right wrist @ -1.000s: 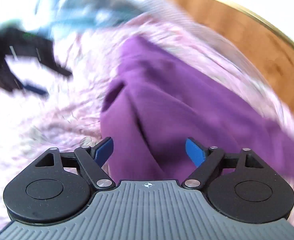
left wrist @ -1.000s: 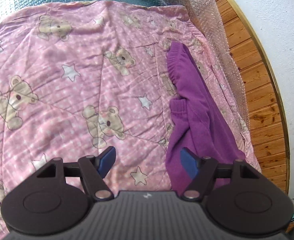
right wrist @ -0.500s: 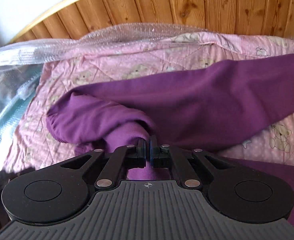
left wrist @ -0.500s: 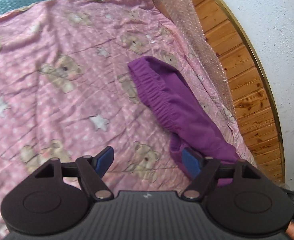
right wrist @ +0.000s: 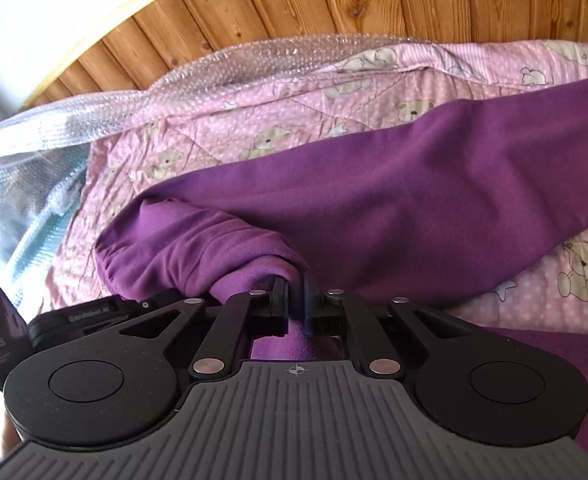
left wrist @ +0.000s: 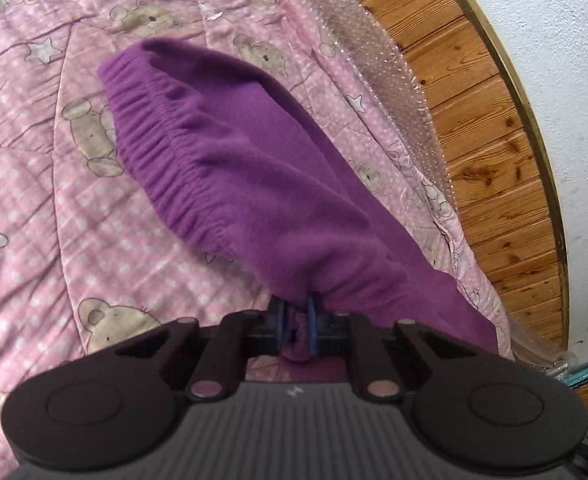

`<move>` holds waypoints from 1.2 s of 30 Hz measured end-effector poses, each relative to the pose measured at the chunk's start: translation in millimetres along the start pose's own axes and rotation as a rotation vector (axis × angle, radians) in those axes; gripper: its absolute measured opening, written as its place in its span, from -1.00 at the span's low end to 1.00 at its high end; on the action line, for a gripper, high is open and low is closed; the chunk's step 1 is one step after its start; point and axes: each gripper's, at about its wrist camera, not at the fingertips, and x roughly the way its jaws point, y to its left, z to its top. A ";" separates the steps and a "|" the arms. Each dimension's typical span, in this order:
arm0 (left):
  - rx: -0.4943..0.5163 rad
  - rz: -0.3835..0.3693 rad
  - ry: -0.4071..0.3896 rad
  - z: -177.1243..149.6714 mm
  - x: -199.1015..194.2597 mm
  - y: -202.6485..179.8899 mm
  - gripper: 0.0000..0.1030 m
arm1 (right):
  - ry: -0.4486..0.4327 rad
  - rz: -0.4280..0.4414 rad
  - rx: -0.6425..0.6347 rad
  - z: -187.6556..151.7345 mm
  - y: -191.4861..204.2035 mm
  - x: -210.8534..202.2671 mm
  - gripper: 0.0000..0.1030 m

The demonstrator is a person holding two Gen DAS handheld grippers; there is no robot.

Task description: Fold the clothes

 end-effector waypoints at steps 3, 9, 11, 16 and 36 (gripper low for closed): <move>0.013 -0.060 0.006 6.1 -85.8 4.8 -0.83 | -0.016 0.040 -0.024 -6.1 -2.2 -11.9 -0.26; -0.041 0.298 0.030 3.4 -263.5 118.7 -0.98 | 0.095 0.217 -0.115 -51.6 6.9 -25.9 0.15; -0.110 0.413 0.022 -0.4 -274.3 155.3 -0.99 | 0.138 0.189 -0.122 -72.3 7.0 -22.3 0.15; -0.121 0.370 -0.015 -9.4 -267.6 165.7 -0.62 | 0.134 0.029 0.076 -103.9 -34.4 -45.3 0.15; 0.012 0.382 -0.016 -101.2 -180.7 93.7 0.24 | -0.292 -0.617 0.704 -183.1 -418.7 -253.0 0.45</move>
